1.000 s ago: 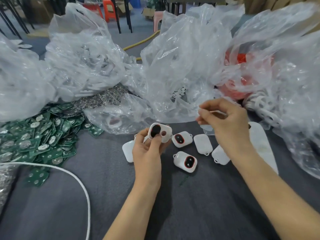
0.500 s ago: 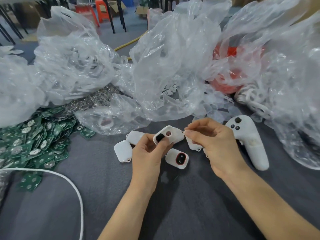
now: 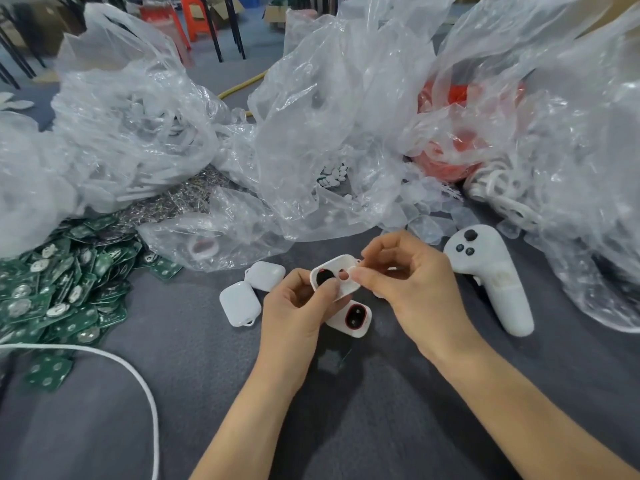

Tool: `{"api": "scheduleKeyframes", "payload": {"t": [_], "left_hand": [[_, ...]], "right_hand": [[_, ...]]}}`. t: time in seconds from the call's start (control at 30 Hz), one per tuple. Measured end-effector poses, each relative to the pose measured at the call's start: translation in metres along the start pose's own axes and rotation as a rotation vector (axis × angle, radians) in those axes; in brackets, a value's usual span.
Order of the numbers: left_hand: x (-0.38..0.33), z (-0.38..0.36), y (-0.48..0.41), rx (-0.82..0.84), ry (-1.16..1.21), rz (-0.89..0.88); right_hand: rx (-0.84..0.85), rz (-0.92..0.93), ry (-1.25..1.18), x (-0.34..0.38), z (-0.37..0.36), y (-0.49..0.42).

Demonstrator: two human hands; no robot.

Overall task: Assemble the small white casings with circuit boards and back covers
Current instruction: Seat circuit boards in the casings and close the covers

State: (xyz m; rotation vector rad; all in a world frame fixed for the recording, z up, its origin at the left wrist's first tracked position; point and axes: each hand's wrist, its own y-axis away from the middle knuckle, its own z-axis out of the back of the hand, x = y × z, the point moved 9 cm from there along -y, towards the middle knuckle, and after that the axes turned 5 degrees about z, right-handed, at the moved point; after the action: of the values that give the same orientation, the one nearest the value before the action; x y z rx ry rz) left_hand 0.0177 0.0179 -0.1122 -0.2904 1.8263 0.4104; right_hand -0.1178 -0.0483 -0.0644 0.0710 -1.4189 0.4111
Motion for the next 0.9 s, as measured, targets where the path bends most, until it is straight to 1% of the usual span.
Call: {"api": "scheduleKeyframes", "payload": {"t": [0.13, 0.3, 0.47, 0.67, 0.9], "left_hand": [[-0.004, -0.006, 0.004, 0.047, -0.064, -0.030], [-0.005, -0.007, 0.005, 0.055, -0.044, -0.054], [-0.003, -0.006, 0.003, 0.062, -0.052, -0.055], [-0.001, -0.004, 0.003, 0.045, -0.155, -0.058], [-0.001, -0.005, 0.001, 0.061, -0.253, -0.058]], "right_hand": [[0.049, -0.107, -0.054, -0.011, 0.000, -0.003], [0.163, -0.168, -0.095, -0.013, -0.003, -0.004], [0.248, -0.105, -0.068, -0.006, -0.011, -0.001], [0.232, -0.039, 0.116, -0.005, -0.011, -0.001], [0.185, 0.010, 0.195, -0.001, -0.007, -0.002]]}}
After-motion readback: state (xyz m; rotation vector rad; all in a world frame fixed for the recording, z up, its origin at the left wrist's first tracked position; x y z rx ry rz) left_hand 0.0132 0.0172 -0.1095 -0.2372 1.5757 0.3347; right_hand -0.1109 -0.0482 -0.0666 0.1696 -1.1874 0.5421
